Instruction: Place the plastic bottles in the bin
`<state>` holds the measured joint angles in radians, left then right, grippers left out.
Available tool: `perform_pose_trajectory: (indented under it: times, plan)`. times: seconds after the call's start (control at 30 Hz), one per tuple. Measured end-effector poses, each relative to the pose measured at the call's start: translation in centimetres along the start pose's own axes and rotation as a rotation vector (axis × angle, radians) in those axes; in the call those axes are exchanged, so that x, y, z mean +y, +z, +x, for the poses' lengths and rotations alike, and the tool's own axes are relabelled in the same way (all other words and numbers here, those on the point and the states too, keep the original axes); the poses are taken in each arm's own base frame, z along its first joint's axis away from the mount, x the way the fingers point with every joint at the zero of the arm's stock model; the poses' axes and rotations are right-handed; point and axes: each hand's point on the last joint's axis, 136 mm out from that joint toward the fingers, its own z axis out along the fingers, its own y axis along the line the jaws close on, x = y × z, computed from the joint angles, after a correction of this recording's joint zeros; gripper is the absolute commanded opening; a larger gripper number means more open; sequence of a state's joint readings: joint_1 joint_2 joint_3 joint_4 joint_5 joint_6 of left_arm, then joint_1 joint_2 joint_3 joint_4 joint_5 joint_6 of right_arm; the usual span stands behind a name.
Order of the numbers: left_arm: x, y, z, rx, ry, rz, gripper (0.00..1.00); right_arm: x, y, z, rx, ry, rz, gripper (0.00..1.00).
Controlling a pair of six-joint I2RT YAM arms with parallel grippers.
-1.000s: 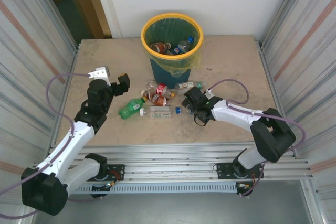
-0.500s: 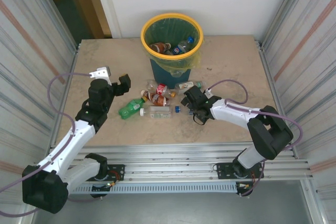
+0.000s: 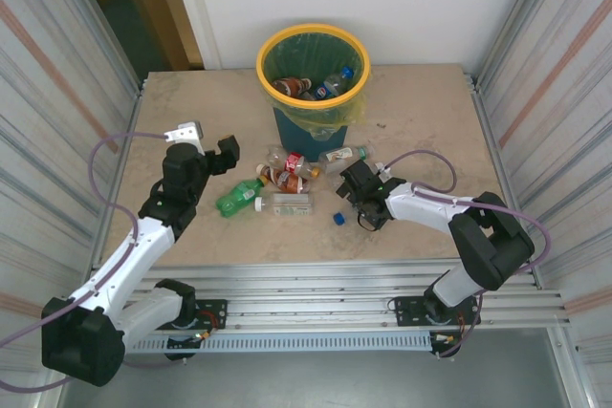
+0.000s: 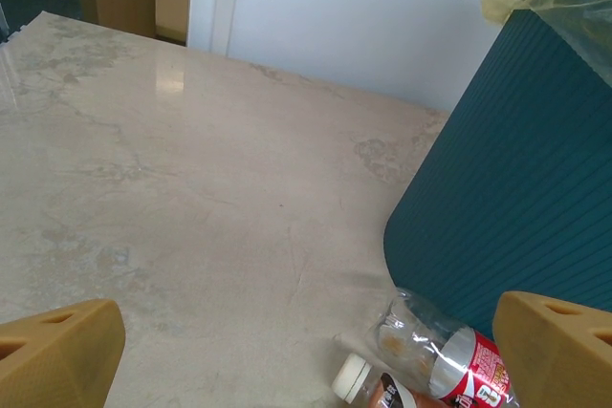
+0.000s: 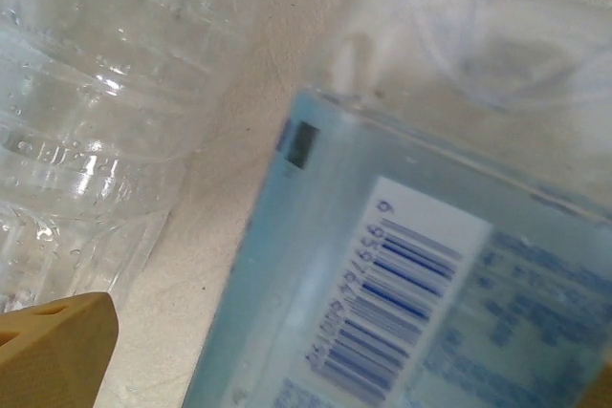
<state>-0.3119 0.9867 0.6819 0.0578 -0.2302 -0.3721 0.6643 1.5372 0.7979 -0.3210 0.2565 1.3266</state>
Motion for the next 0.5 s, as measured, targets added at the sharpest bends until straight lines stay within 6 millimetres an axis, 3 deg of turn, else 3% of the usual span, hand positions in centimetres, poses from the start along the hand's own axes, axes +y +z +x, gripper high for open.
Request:
perform_pose_trajectory:
  times: [0.2, 0.5]
  plan:
    - [0.15, 0.04, -0.03, 0.000, -0.006, -0.003, 0.99, -0.23, -0.12, -0.12, -0.001, 0.001, 0.001, 0.94]
    - [0.16, 0.04, -0.02, 0.000, -0.017, -0.004, 0.99, -0.69, 0.11, 0.54, 0.028, -0.025, 0.007, 0.68]
